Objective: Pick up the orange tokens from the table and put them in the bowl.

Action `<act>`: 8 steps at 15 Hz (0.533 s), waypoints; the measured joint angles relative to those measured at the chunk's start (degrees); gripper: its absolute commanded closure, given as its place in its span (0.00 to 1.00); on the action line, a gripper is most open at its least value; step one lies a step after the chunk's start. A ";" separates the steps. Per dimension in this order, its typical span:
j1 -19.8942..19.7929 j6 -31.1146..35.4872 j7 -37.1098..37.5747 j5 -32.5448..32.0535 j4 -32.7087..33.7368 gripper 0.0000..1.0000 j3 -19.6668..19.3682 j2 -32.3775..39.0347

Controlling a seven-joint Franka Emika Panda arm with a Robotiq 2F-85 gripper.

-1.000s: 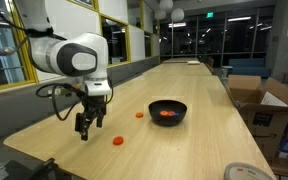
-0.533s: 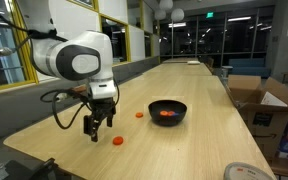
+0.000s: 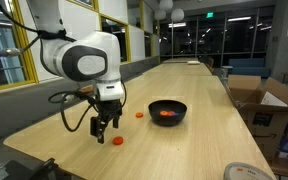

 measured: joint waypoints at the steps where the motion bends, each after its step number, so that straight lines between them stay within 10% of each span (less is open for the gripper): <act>1: -0.52 -0.01 -0.94 0.68 0.11 0.00 0.19 0.09; 8: -3.22 -1.89 -7.01 4.80 1.58 0.00 1.66 1.87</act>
